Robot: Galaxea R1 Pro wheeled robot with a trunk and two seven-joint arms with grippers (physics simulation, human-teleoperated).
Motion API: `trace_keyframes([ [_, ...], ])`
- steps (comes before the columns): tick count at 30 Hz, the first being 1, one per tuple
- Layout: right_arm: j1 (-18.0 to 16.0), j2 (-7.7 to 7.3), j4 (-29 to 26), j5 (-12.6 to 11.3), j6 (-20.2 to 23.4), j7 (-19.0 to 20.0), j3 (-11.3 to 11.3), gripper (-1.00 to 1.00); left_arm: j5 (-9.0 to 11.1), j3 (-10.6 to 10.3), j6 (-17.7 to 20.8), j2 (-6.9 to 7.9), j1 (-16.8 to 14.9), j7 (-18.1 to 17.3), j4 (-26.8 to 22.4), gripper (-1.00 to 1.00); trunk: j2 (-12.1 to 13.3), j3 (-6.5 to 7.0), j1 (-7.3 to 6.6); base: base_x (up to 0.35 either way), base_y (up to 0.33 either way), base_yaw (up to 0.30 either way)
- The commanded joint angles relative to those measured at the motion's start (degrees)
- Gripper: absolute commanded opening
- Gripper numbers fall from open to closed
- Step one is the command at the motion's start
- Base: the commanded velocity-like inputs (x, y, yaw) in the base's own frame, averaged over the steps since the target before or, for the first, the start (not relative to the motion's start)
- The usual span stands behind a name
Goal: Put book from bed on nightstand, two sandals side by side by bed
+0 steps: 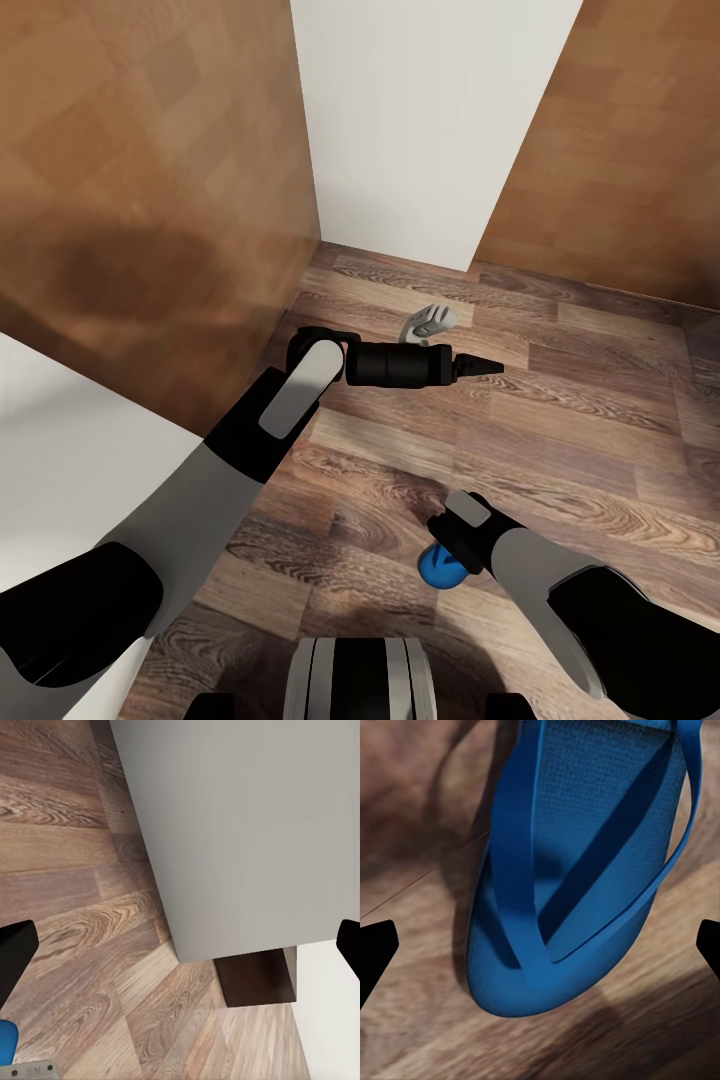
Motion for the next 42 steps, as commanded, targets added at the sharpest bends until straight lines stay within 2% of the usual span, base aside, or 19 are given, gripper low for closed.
trace_keyframes([
  [1, 0.0, -0.03, -0.1, -0.1, 0.5, -0.3, 0.4, 1.0, -0.4, 0.0, 0.1, -0.01, 0.0, -0.4, 0.0, 1.0, 0.0, -0.03, -0.01, 0.0, 0.0, 0.0],
  [36, 0.0, -0.16, -0.1, -0.1, 0.5, -0.3, 0.4, 1.0, -0.5, 0.0, 0.1, -0.01, 0.0, -0.4, 0.0, 1.0, 0.0, -0.03, -0.01, 0.0, 0.0, 0.0],
  [42, 0.0, -0.19, 0.0, -0.1, 0.5, -0.3, 0.4, 1.0, -0.5, 0.0, 0.1, -0.01, 0.0, -0.4, 0.0, 1.0, -0.1, -1.36, 0.15, 0.0, 0.0, 0.0],
])
